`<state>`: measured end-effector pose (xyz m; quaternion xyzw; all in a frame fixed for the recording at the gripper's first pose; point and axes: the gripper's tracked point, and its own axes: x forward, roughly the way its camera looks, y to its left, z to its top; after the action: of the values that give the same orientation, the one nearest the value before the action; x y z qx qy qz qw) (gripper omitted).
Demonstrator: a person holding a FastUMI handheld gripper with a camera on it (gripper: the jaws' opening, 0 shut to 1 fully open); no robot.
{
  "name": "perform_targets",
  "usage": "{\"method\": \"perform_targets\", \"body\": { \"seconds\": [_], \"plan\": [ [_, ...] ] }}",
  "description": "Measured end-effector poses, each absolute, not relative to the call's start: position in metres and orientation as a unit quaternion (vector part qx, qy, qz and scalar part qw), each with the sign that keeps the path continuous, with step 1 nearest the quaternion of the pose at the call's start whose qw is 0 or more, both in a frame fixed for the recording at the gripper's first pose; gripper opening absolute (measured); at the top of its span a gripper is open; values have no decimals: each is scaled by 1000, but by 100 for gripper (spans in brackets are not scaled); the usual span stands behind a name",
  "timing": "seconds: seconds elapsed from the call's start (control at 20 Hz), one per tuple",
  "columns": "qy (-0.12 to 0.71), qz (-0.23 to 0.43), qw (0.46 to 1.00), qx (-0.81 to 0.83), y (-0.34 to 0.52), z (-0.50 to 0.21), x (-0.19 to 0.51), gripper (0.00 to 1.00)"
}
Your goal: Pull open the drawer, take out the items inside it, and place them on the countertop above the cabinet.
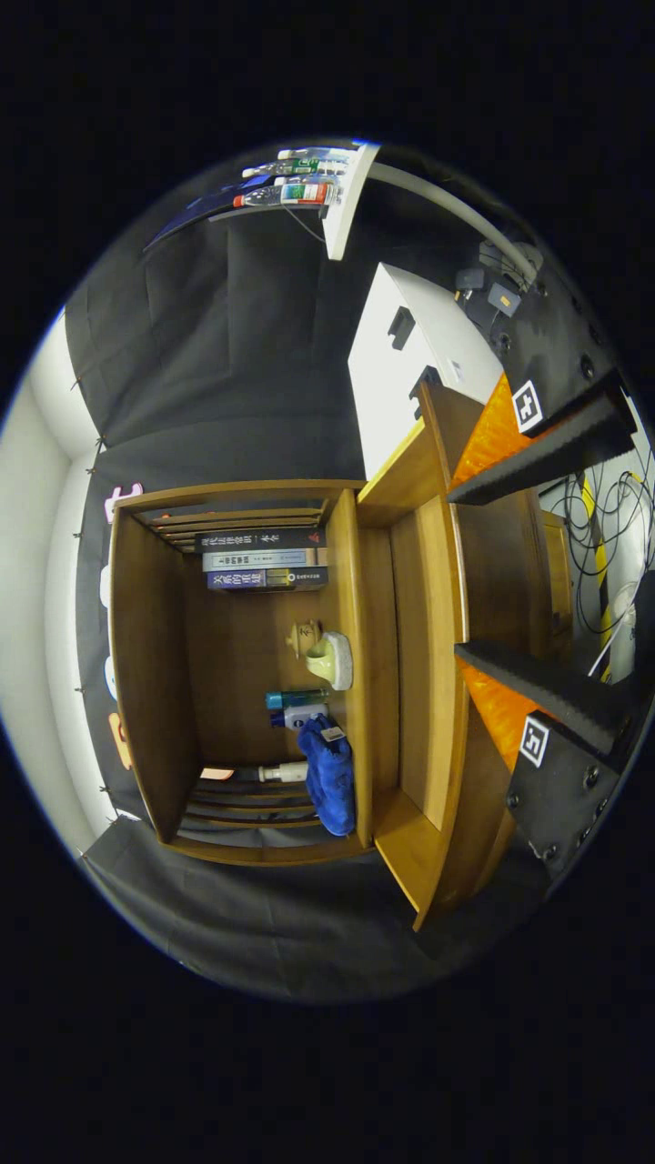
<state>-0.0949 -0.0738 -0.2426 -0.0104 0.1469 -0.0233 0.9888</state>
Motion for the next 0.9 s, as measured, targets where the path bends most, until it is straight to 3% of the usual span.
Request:
{"method": "perform_targets", "body": {
  "seconds": [0.4, 0.9],
  "plan": [
    [186, -13, 982, -29, -69, -284, -90, 97],
    [196, -18, 980, -19, -72, -285, -68, 96]
  ]
}}
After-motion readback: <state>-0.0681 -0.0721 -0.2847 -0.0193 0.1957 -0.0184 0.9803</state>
